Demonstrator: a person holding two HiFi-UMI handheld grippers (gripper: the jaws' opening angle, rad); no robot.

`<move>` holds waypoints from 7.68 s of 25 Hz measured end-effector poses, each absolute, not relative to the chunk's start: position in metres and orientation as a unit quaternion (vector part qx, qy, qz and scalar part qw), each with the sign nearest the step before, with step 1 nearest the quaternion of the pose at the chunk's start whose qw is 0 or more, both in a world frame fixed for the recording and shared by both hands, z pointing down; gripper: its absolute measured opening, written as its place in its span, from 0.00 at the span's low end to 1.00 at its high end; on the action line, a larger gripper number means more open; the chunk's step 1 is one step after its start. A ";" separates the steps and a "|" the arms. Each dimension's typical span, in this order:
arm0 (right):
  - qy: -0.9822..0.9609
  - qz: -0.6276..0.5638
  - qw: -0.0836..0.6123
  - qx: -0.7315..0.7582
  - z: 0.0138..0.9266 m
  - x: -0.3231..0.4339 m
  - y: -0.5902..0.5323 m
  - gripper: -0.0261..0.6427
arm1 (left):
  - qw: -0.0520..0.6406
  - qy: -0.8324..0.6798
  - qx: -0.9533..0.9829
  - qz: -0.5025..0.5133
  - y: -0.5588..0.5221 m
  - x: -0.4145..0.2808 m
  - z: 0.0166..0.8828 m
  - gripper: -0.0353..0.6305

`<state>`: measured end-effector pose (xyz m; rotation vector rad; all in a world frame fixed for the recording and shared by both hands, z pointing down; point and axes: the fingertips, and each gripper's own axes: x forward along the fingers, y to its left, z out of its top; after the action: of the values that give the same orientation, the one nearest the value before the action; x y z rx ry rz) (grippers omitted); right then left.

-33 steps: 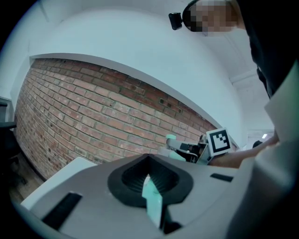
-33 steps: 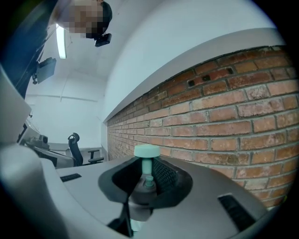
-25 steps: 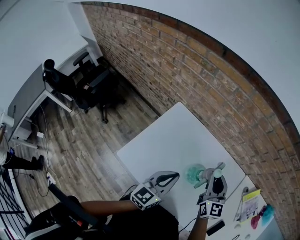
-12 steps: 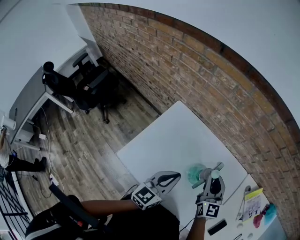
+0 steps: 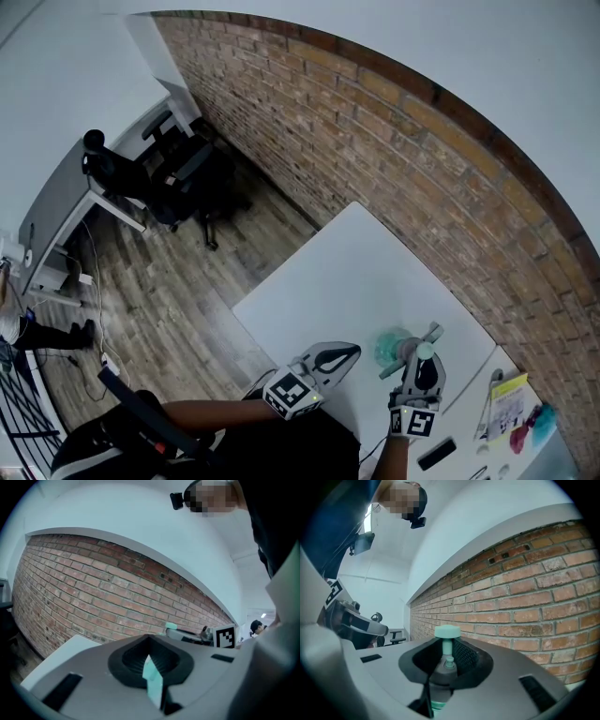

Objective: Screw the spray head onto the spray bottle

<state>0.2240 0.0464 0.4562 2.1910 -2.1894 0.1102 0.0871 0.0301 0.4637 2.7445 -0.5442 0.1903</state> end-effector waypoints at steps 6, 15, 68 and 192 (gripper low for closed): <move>-0.715 0.025 0.031 0.698 0.458 0.220 0.047 0.14 | 0.162 -0.187 0.966 0.068 0.030 0.090 0.462 0.05; -0.719 0.017 0.028 0.694 0.467 0.216 0.055 0.14 | 0.164 -0.191 0.965 0.068 0.032 0.090 0.463 0.05; -0.705 0.039 0.030 0.708 0.461 0.231 0.128 0.27 | 0.034 -0.070 0.993 0.087 0.054 0.155 0.539 0.06; -0.779 0.104 0.613 0.082 0.519 0.207 0.071 0.40 | -0.045 0.085 0.991 0.093 0.082 0.248 0.609 0.69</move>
<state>0.2071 0.0715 0.5194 0.1888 -1.7968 0.2400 0.2482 0.0821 0.6088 3.2057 0.2758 0.3006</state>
